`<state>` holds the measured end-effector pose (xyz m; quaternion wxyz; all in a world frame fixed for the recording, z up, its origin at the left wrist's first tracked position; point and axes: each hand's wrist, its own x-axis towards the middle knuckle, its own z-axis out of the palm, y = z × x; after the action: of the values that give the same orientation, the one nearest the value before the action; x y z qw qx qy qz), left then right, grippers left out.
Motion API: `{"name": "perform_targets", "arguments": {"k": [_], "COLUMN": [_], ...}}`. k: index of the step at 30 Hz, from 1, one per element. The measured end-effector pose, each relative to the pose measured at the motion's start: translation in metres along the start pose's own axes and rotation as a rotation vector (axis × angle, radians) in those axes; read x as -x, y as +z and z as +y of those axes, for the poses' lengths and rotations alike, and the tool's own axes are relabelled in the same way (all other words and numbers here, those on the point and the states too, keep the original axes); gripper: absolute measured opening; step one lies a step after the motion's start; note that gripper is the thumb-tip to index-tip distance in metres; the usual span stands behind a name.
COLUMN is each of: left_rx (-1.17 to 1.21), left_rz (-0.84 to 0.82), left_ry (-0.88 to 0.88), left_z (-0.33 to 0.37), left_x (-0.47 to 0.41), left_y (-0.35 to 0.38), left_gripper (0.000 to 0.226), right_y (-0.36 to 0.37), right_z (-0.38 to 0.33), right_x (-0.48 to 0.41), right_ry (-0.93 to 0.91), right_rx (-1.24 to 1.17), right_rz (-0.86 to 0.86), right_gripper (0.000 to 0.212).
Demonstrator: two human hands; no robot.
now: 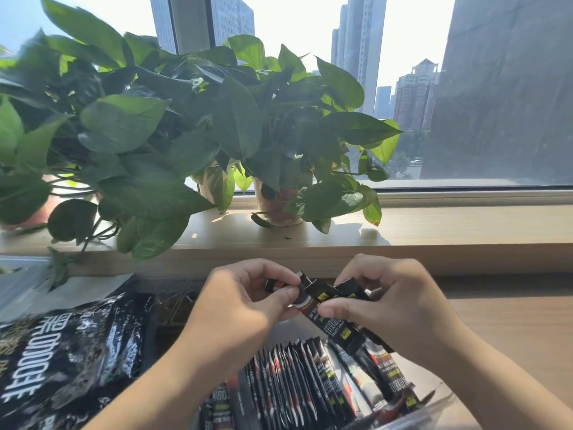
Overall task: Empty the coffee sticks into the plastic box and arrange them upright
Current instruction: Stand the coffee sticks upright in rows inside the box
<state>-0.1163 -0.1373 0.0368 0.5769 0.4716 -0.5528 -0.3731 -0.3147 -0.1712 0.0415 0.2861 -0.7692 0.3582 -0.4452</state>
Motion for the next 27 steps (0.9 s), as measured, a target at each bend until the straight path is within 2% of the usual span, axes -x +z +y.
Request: {"name": "perform_targets", "arguments": {"k": [8,12,19,23,27], "left_rx": [-0.101,-0.083,-0.148,-0.181,-0.174], "left_rz": [-0.095,-0.146,-0.050,-0.020,0.058], "left_ry": [-0.081,-0.074,-0.001,0.022,0.024], "left_z": [0.004,0.007,0.006,0.005,0.003], "left_x": [0.005,0.006,0.005,0.003,0.001], "left_y": [0.000,0.000,0.001,-0.002,-0.003], "left_gripper": [0.028,0.010,0.018,0.020,0.019], "right_y": [0.002,0.003,0.001,0.000,-0.004], "right_z": [0.005,0.005,0.001,0.008,0.011], "right_x": [-0.001,-0.002,-0.001,-0.002,-0.004], "right_ry": [-0.032,-0.066,-0.003,0.063,0.091], "right_rx": [0.216,0.261,0.216,0.185,0.091], "right_rz": [-0.014,-0.010,-0.078,-0.183,-0.192], "right_gripper": [0.044,0.043,0.041,0.022,0.035]}}
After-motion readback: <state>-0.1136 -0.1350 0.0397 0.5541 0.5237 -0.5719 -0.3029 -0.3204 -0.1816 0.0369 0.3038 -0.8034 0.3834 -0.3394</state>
